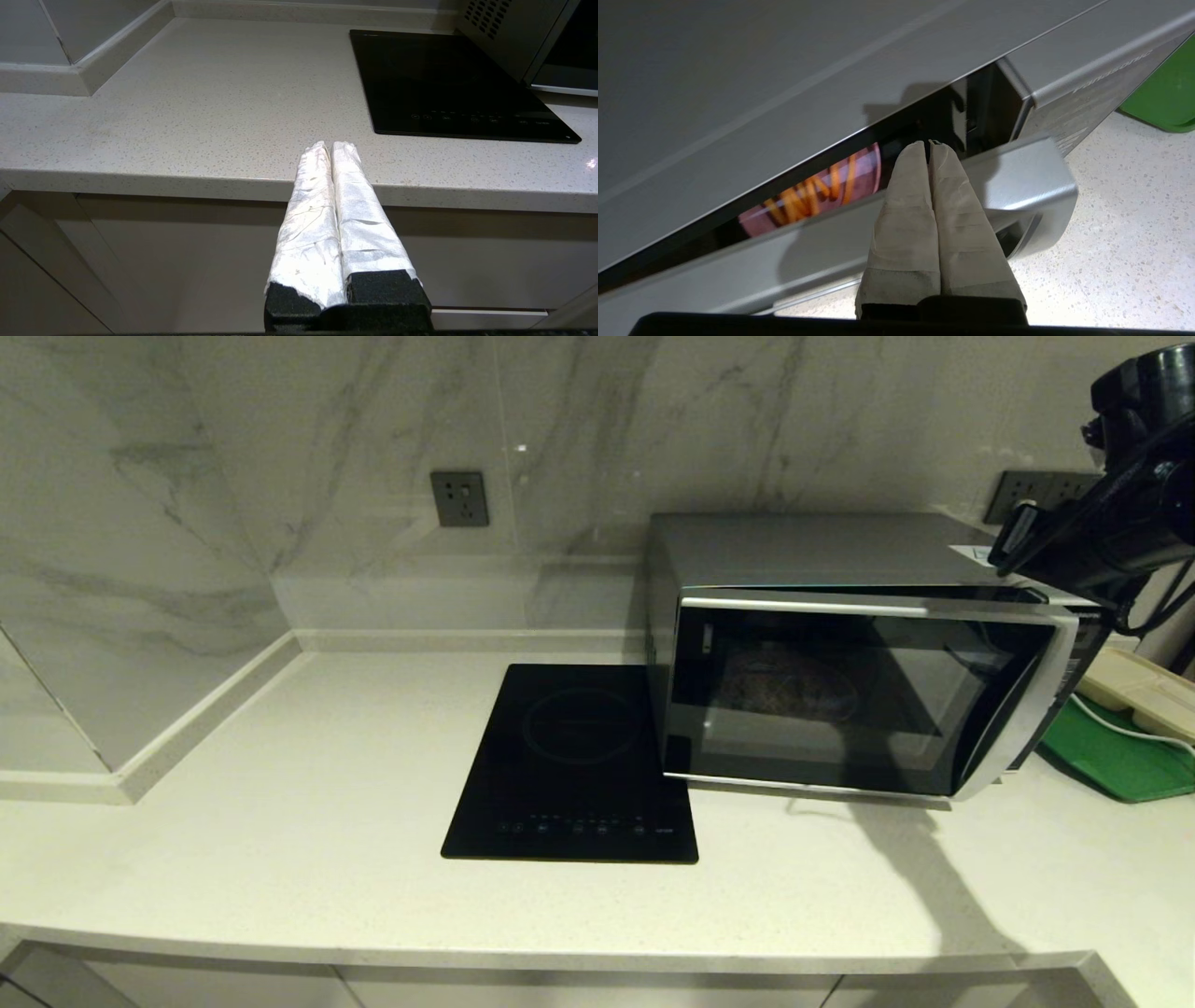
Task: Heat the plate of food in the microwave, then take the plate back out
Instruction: Open the microwave oven
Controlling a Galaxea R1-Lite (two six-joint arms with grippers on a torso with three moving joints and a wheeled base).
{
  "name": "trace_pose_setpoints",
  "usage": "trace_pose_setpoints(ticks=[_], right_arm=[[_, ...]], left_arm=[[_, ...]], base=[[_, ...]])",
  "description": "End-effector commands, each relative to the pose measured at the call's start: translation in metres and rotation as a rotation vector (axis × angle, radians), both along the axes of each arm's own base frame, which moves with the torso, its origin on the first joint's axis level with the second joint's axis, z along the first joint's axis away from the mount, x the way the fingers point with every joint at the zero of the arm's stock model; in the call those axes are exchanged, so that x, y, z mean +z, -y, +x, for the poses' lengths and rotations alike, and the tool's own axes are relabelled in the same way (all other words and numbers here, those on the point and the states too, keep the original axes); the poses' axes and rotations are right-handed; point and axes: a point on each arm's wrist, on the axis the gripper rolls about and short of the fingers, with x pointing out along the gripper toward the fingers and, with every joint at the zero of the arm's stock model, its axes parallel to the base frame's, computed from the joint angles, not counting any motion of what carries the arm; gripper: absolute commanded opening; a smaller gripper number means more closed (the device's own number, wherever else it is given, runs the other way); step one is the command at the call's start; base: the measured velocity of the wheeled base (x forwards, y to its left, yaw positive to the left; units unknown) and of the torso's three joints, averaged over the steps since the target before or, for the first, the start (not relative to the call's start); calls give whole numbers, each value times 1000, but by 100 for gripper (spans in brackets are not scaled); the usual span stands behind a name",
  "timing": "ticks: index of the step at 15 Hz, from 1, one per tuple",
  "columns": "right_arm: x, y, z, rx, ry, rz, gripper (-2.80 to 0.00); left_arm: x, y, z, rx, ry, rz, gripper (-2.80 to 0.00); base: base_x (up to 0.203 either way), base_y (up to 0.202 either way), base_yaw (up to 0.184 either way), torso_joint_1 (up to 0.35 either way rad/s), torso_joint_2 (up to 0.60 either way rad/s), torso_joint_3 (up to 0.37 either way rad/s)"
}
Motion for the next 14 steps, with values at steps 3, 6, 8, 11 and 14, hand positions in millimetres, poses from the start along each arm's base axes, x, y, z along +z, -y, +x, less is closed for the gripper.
trace_pose_setpoints(ticks=[3,6,8,11,14], right_arm=[[-17,10,16,-1,-42,20,-280],[-18,13,17,-4,-45,23,-280],[-15,15,13,-6,-42,25,-280],[0,13,-10,41,-58,54,-280],[10,11,-42,75,-133,82,-280]], left_arm=[[0,0,0,0,1,0,-280],[0,0,0,0,1,-1,-280],[0,0,0,0,-1,0,-280],[0,0,0,0,1,0,-280],[0,0,0,0,1,0,-280]], base=[[0,0,0,0,0,0],[0,0,0,0,0,0],[0,0,0,0,0,0],[0,0,0,0,0,0],[0,0,0,0,0,0]])
